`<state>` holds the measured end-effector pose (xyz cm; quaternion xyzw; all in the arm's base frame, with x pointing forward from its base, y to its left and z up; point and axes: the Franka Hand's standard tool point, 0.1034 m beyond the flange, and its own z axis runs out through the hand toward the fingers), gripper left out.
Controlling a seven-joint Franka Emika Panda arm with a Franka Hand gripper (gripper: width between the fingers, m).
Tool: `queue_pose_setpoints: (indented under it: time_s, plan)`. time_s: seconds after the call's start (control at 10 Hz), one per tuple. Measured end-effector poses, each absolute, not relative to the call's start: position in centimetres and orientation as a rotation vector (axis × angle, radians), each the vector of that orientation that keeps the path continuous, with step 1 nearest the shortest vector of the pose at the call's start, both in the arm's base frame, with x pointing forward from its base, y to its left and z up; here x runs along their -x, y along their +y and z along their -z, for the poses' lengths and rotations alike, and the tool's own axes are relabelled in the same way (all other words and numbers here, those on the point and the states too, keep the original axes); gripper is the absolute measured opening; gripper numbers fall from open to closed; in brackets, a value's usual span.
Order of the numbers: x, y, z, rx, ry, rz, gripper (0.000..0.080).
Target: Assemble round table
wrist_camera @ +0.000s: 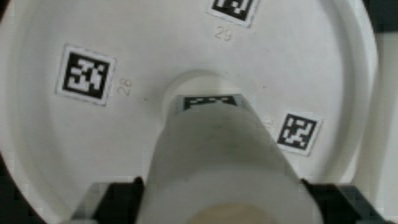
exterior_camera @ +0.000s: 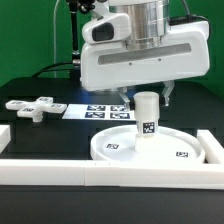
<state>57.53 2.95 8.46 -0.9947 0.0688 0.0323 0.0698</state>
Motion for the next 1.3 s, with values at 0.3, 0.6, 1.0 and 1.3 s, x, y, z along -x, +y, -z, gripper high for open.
queue_pose_setpoints:
  time_s: [0.3,0.6,1.0,1.3]
  plan:
    - [-57.22,2.73,-8.43,2.908,0.708,-0.046,0.0409]
    - [-56.78,2.90,-8.39,2.727,1.231,-0.050,0.0409]
    - [-56.80,2.65,-8.30,2.433,1.713,-0.122,0.0409]
    - [-56.78,3.08,-8.31,2.112,2.091,-0.172,0.0409]
